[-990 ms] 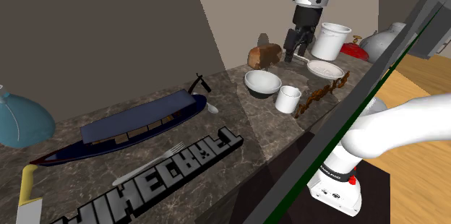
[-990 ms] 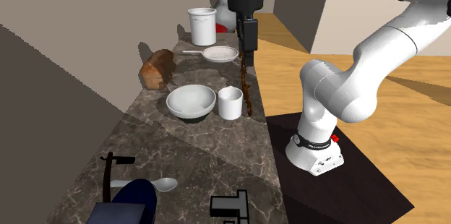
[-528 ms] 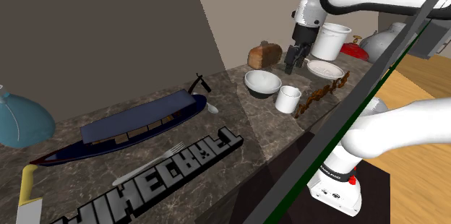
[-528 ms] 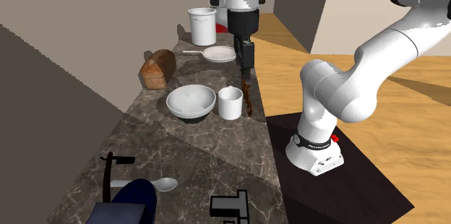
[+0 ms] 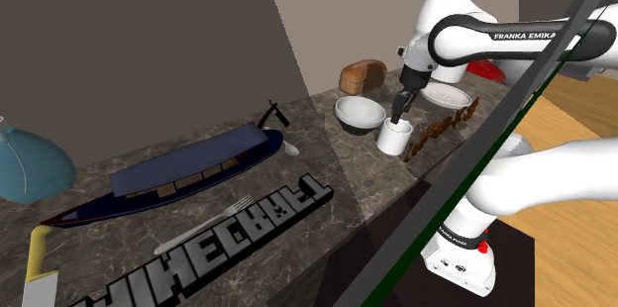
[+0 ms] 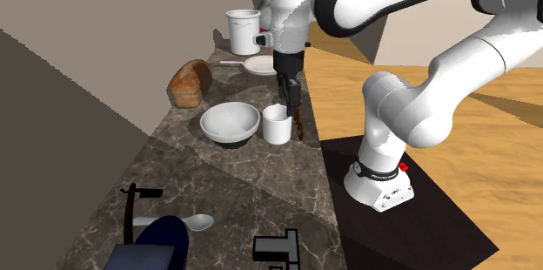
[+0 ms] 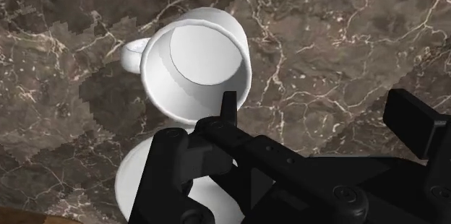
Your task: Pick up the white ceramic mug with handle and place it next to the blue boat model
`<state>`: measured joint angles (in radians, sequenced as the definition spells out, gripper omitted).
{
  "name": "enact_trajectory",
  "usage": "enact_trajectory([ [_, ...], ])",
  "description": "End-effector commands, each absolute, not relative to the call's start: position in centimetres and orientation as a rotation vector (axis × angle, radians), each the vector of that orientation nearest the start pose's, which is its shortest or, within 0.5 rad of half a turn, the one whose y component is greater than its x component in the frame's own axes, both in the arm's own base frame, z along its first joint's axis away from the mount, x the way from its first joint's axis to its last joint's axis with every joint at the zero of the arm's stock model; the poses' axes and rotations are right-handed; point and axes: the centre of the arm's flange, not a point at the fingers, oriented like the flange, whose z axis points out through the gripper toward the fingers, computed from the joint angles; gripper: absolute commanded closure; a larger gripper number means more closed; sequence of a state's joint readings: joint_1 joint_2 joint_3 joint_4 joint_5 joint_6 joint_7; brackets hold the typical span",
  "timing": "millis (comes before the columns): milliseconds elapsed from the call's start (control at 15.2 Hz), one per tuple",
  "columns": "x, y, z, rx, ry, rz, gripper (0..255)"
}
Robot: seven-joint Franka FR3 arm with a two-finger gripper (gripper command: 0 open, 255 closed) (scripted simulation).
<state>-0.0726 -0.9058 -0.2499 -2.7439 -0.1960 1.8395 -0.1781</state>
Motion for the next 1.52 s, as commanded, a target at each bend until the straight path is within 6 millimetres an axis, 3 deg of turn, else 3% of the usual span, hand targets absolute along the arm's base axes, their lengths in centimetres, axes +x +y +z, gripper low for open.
enact_trajectory([
  [0,26.7,-11.8,43.2,-3.137,-0.043,-0.012,0],
  [198,26.7,-13.7,39.8,-3.140,-0.093,-0.035,0],
  [726,26.8,-13.8,35.8,-3.140,-0.094,-0.036,0],
  [1254,26.8,-13.8,35.8,-3.140,-0.094,-0.036,0],
  [1320,26.8,-13.8,35.8,-3.140,-0.094,-0.036,255],
  [1452,26.8,-13.8,35.8,-3.140,-0.094,-0.036,255],
])
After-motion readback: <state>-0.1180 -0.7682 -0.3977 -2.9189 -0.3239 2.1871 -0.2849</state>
